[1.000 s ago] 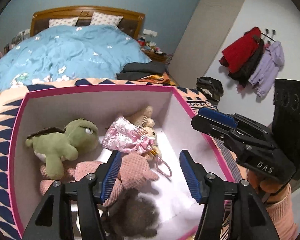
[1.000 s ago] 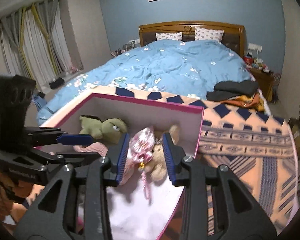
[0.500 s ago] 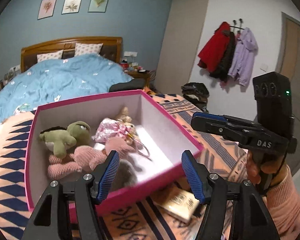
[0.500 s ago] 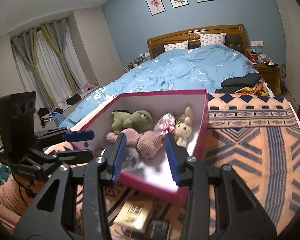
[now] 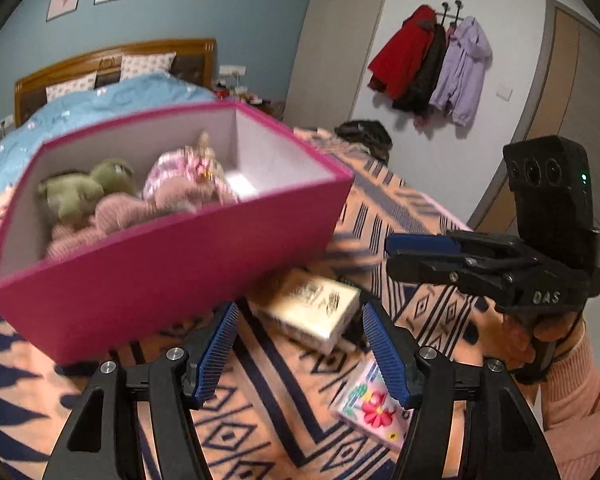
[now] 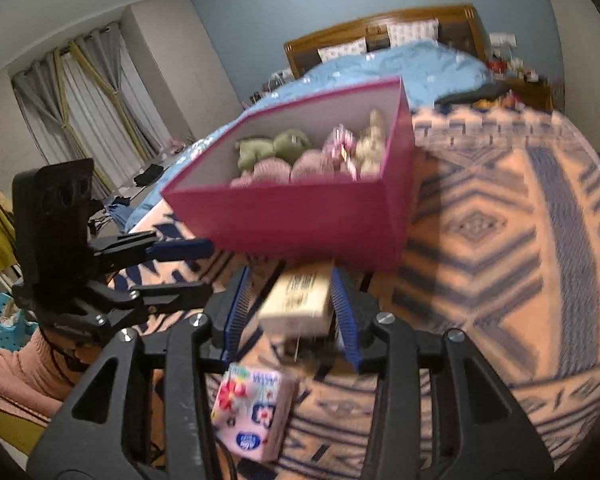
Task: Organize objects
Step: 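Move both grippers down to the cream tissue pack on the bedspread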
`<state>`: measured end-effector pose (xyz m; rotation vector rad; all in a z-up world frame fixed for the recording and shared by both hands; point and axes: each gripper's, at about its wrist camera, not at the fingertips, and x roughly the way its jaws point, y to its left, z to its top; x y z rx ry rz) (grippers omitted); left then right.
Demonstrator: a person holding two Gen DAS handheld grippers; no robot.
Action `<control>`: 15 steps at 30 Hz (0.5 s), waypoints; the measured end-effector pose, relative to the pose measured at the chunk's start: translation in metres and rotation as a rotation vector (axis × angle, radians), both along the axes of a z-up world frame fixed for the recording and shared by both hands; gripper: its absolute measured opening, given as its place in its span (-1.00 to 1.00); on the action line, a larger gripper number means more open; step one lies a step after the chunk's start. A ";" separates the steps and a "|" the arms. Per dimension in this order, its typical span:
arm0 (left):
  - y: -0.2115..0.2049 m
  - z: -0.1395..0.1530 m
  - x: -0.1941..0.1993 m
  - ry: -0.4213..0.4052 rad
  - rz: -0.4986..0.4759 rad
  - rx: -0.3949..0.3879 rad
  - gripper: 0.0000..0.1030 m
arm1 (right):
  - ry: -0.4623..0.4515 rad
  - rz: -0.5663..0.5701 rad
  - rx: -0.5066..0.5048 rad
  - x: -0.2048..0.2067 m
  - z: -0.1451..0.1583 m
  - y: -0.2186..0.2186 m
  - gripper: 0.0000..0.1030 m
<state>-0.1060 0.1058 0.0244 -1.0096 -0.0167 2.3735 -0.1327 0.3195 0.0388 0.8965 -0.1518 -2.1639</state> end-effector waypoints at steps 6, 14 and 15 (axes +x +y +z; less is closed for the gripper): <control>-0.002 -0.020 0.001 -0.063 0.004 0.017 0.29 | -0.062 -0.020 0.050 0.002 -0.033 -0.009 -0.15; -0.002 -0.034 -0.009 -0.106 0.011 0.010 0.29 | -0.064 -0.066 0.105 -0.008 -0.048 -0.013 -0.16; -0.001 -0.034 -0.011 -0.109 0.007 0.007 0.29 | -0.057 -0.068 0.111 -0.008 -0.048 -0.013 -0.16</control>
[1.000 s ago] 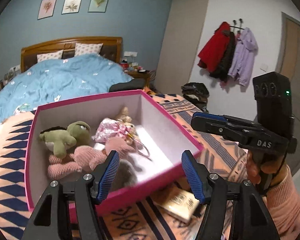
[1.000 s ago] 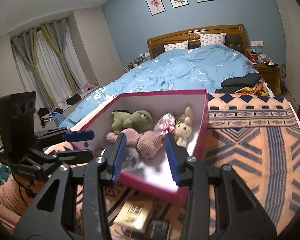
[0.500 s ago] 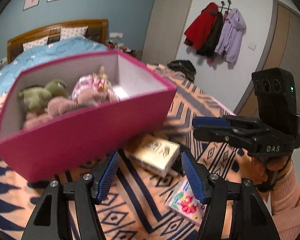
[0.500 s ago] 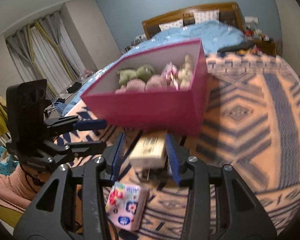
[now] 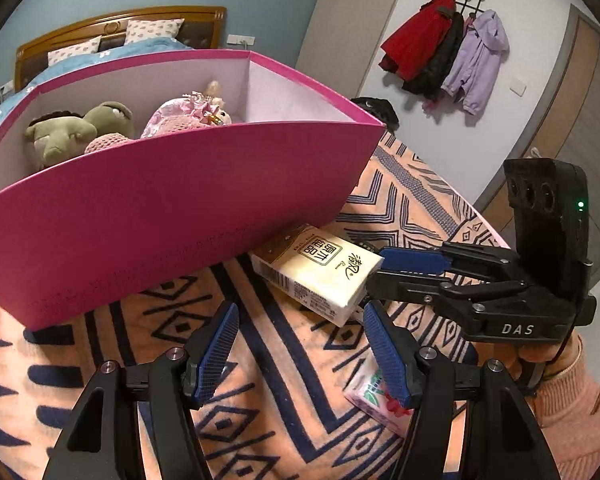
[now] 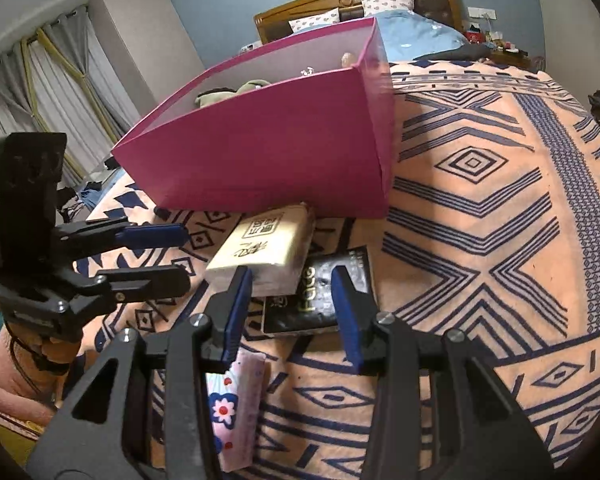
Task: Organize objects
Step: 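Move both grippers down to the cream tissue pack on the bedspread, then grasp the cream tissue pack with both grippers and lift it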
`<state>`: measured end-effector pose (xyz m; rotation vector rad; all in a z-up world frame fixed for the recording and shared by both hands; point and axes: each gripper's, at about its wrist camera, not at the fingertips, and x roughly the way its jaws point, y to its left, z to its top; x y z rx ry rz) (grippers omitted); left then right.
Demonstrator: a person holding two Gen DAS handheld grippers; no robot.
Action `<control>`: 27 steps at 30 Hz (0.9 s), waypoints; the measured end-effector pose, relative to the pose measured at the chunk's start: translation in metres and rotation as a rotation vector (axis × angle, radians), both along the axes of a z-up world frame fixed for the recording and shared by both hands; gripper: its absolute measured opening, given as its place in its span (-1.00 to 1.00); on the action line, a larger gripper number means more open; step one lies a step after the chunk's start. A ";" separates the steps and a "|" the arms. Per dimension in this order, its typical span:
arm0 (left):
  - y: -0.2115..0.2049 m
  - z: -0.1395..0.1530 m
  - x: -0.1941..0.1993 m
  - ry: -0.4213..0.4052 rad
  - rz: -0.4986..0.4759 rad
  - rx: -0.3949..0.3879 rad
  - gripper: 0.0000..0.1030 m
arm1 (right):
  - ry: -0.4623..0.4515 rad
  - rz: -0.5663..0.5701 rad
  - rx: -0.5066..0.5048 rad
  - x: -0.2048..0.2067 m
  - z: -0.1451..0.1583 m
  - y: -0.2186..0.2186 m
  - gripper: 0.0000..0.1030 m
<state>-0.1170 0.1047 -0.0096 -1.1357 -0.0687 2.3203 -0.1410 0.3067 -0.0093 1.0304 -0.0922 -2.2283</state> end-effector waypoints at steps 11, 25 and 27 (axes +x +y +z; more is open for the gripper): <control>0.020 -0.004 -0.032 -0.031 -0.077 -0.008 0.29 | 0.001 -0.088 0.018 -0.005 -0.002 0.018 -0.16; 0.016 -0.021 -0.049 -0.139 -0.147 0.105 0.29 | -0.091 -0.007 -0.031 -0.014 -0.013 0.020 -0.20; 0.016 -0.021 -0.048 -0.143 -0.152 0.115 0.29 | -0.096 0.033 -0.026 -0.007 -0.015 0.017 -0.33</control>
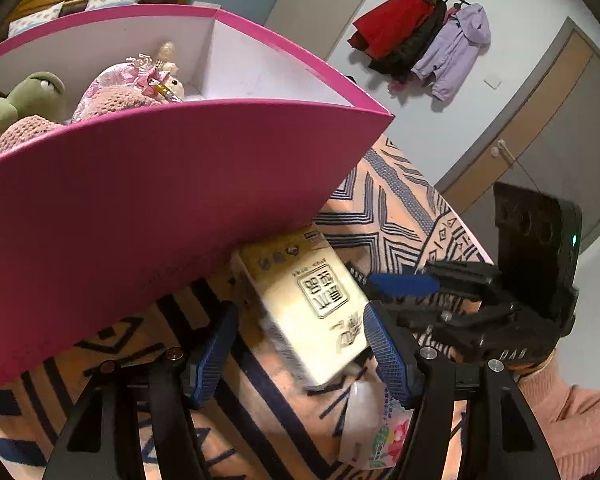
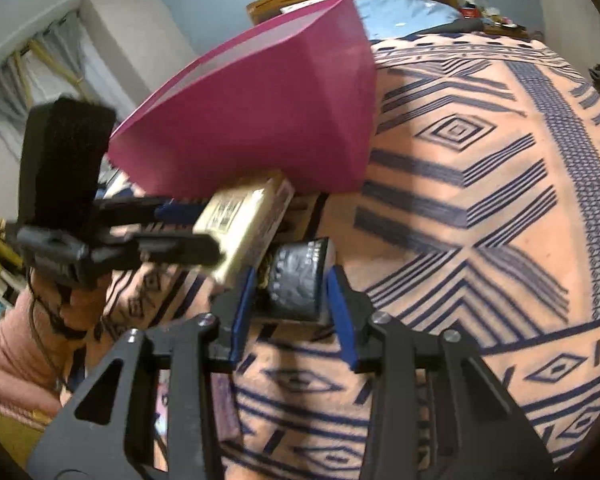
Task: Organize objects
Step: 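Grasp the cream tissue pack with both grippers and lift it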
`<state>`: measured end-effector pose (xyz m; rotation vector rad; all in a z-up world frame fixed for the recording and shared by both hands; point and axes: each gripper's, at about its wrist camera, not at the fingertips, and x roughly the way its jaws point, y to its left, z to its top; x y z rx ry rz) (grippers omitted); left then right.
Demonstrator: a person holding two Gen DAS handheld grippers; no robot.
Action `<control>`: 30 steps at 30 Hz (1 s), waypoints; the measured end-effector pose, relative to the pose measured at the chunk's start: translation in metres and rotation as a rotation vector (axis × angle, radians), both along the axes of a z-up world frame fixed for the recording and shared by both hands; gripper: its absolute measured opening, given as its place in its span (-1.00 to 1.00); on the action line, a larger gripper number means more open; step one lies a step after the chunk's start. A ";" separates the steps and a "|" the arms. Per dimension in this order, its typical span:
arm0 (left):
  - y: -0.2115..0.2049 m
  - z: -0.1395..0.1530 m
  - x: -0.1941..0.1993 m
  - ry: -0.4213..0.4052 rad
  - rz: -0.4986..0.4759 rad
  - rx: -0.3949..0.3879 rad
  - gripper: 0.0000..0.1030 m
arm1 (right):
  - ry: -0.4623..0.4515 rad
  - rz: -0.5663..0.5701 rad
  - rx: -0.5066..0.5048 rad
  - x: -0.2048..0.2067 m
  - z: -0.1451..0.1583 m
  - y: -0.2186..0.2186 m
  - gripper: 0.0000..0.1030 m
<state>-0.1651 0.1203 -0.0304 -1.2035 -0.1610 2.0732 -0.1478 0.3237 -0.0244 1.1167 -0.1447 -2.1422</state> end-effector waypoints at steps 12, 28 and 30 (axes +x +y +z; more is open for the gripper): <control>0.002 -0.004 0.024 0.017 -0.023 -0.032 0.29 | 0.013 0.177 0.001 0.036 0.009 -0.020 -0.41; -0.022 0.015 0.050 0.066 0.100 -0.029 0.24 | -0.093 0.064 -0.126 -0.053 0.003 -0.020 0.02; -0.018 0.015 0.050 0.070 0.096 -0.021 0.21 | -0.112 0.073 -0.134 -0.058 -0.003 -0.023 0.02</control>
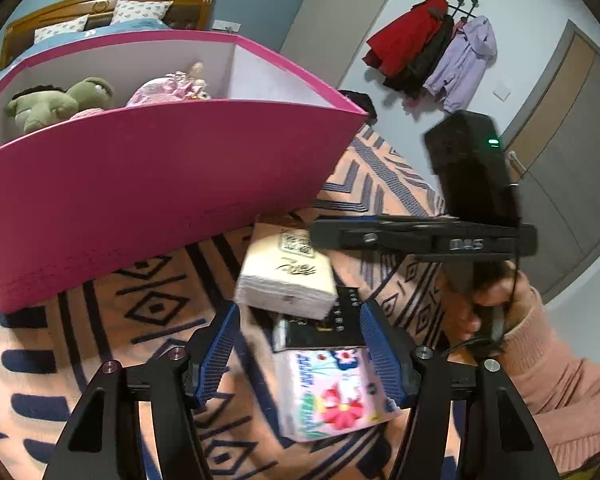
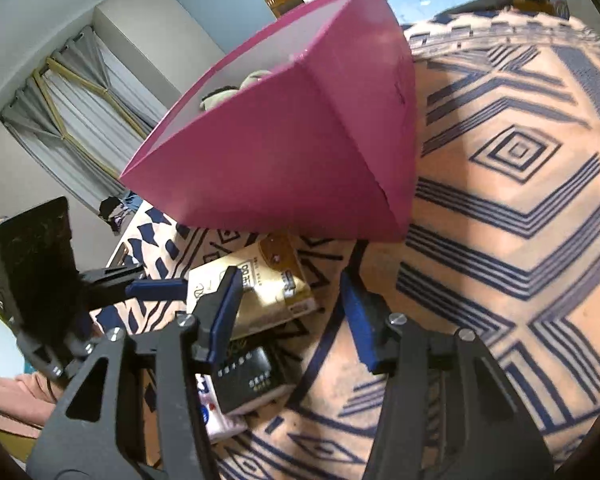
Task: Organize objects
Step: 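Grasp the cream tissue pack with both grippers and lift it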
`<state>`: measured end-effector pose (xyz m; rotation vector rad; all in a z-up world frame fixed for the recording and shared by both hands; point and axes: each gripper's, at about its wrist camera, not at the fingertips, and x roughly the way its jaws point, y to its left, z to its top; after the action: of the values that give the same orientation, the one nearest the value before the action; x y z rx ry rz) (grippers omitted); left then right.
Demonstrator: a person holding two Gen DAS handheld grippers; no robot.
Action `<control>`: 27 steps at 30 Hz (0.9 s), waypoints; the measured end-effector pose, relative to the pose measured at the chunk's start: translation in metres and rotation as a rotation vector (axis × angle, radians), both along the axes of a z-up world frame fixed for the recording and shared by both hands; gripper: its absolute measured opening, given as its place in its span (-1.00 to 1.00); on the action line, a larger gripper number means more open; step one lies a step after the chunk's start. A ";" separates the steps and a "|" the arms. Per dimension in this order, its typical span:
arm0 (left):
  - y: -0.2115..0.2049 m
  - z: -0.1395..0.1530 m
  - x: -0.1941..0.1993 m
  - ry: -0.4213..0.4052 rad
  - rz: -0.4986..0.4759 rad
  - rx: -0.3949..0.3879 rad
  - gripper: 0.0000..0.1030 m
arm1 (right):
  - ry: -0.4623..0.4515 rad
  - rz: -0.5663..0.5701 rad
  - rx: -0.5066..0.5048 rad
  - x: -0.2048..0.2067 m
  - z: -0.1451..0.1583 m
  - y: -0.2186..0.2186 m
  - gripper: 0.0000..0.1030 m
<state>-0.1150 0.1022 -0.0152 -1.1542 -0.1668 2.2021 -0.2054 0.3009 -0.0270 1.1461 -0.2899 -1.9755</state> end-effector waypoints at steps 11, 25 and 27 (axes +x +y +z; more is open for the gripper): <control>-0.002 -0.008 -0.012 -0.049 0.044 0.040 0.04 | 0.029 0.085 0.012 0.040 0.011 -0.005 -0.16; -0.010 -0.013 -0.029 -0.091 0.098 0.075 0.02 | -0.017 0.010 -0.009 0.009 0.013 -0.004 -0.16; -0.010 -0.018 -0.032 -0.112 0.103 0.078 -0.16 | -0.019 0.022 -0.005 0.008 0.010 -0.008 -0.21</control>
<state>-0.1472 0.0920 -0.0330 -1.2512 -0.3633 2.1995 -0.1977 0.2925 -0.0166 1.1610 -0.2905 -1.9446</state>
